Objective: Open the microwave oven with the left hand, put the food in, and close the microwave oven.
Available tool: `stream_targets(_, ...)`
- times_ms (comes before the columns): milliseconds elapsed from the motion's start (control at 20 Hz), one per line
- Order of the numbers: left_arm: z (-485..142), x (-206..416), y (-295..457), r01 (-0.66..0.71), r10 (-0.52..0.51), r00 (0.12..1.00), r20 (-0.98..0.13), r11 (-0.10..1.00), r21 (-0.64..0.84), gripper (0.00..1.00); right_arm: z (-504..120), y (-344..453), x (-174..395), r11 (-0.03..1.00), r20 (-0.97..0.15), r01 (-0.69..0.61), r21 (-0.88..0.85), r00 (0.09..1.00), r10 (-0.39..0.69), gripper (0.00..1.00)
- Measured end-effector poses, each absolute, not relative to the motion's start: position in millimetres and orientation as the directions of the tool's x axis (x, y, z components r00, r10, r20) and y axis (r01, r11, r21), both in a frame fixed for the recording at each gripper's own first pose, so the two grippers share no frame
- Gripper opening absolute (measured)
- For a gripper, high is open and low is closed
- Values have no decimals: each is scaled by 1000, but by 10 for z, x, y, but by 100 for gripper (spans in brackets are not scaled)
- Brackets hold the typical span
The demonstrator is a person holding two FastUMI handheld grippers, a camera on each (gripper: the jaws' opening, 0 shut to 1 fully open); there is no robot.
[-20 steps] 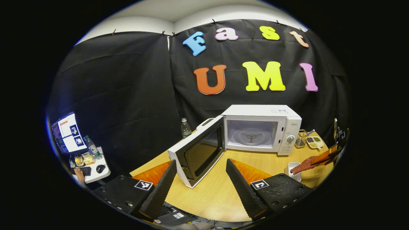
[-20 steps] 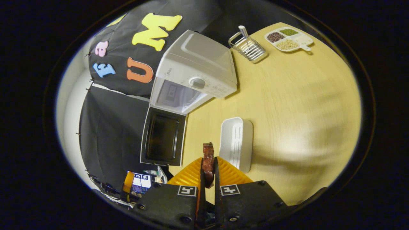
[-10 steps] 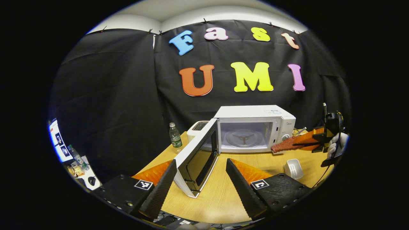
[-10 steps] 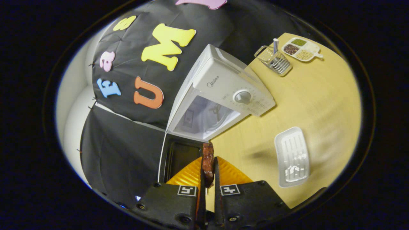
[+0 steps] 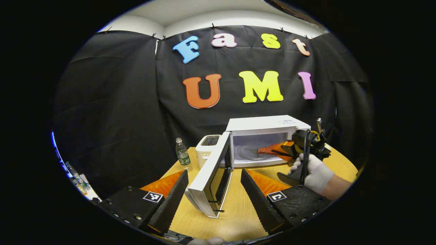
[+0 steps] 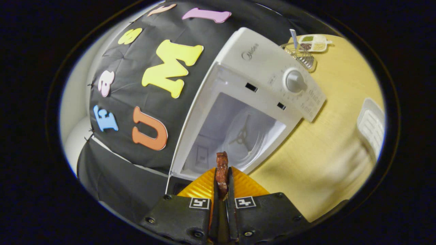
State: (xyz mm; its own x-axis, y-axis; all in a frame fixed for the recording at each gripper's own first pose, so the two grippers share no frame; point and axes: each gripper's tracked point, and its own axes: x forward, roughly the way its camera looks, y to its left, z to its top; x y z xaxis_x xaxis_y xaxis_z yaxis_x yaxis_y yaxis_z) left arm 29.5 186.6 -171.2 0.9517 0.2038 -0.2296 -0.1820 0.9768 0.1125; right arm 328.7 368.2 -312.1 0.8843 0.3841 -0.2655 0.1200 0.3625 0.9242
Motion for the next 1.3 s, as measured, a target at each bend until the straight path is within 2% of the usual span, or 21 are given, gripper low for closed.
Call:
stream_targets(150,-1758,205,1957,-194,218,947,-235,974,119,95,-3315,3939,3544,329,-285,177,928,904,317,14)
stream_targets(300,-1785,122,2059,-207,238,944,-230,967,151,95,-3336,3965,3752,315,-259,182,931,940,223,14)
stream_targets(350,-1806,108,2063,-202,235,943,-235,967,158,95,-3328,3966,3834,313,-248,182,932,950,187,5)
stream_targets(400,-1831,84,2081,-205,240,940,-242,965,162,95,-3339,4012,3874,318,-249,183,930,952,179,14)
stream_targets(550,-1864,77,2113,-209,243,939,-244,965,155,95,-3412,4117,4059,304,-253,197,932,954,157,14)
stream_targets(600,-1851,77,2141,-214,246,941,-234,965,154,95,-3453,4140,4121,284,-261,209,936,952,159,5)
stream_targets(650,-1877,84,2170,-223,254,938,-235,963,151,95,-3506,4145,4186,279,-268,219,935,951,154,14)
stream_targets(800,-1932,77,2196,-231,261,933,-246,962,146,95,-3677,4056,4343,300,-298,258,919,950,97,14)
stream_targets(950,-1993,81,2213,-232,263,928,-265,962,144,95,-3742,4128,4458,297,-281,238,925,953,114,14)
stream_targets(1050,-2029,91,2204,-229,262,924,-280,963,144,95,-3741,4102,4500,334,-279,234,913,956,94,14)
stream_targets(1100,-2026,111,2198,-228,261,925,-277,963,145,95,-3742,4087,4514,394,-281,227,891,956,84,15)
stream_targets(1150,-2029,129,2192,-225,257,926,-277,964,142,95,-3762,4071,4519,430,-288,228,874,954,81,7)
stream_targets(1300,-2068,179,2173,-218,248,926,-286,967,133,95,-3779,4011,4534,475,-287,228,850,956,55,10)
